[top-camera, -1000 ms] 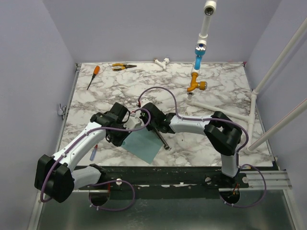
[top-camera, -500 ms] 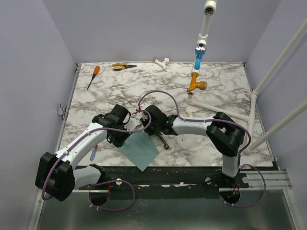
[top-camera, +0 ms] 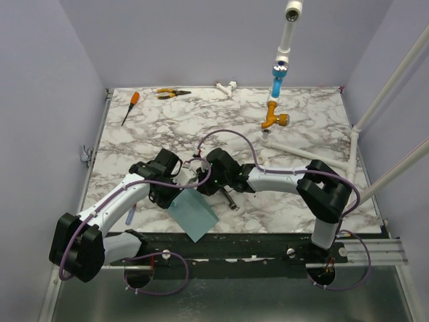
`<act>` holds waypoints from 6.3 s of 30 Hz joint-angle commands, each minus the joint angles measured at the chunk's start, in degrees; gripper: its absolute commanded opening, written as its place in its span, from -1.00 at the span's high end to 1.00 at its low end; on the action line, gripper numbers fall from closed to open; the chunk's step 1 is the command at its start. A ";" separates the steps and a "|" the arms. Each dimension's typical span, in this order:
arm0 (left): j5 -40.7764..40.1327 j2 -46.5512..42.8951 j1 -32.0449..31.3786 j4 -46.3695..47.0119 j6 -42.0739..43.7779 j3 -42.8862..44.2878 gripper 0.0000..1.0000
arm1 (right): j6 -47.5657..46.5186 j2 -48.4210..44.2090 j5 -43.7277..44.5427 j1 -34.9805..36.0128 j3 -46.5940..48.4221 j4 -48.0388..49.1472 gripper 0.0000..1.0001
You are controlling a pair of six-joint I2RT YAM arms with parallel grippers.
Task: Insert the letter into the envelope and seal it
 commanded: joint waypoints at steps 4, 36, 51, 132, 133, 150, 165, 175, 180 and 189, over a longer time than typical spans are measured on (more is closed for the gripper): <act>-0.06 -0.58 0.85 0.06 0.96 -1.14 1.00 | 2.61 2.00 -6.19 2.17 -1.08 3.55 0.99; 2.69 1.20 3.14 2.44 0.22 -1.99 1.00 | 1.01 12.83 -11.01 7.86 -0.01 14.09 0.99; 7.19 -0.72 4.46 -0.04 -1.80 5.77 1.00 | -3.27 14.16 -1.50 7.74 -0.89 9.07 0.99; 10.62 4.14 18.43 6.60 -10.11 15.19 1.00 | -19.56 11.19 15.59 13.73 9.10 3.26 0.99; 10.61 3.92 18.51 6.50 -10.03 15.21 1.00 | -19.88 10.97 14.96 13.79 10.25 3.21 0.99; 11.38 3.62 20.68 6.21 -9.49 14.97 1.00 | -18.02 22.17 9.70 13.80 12.74 2.30 0.99; 11.82 2.47 21.94 5.95 -9.41 14.88 1.00 | -20.98 14.07 12.68 13.84 20.46 -2.03 0.99; 12.05 2.25 22.60 5.95 -9.12 14.64 1.00 | -18.89 16.68 6.80 13.80 17.23 0.87 0.99; 12.25 2.12 22.83 5.86 -9.16 14.62 1.00 | -18.82 22.29 4.10 13.68 17.51 0.75 0.99; 12.42 2.08 23.44 5.86 -8.87 14.54 1.00 | -15.61 21.20 11.88 13.01 12.53 -2.71 0.99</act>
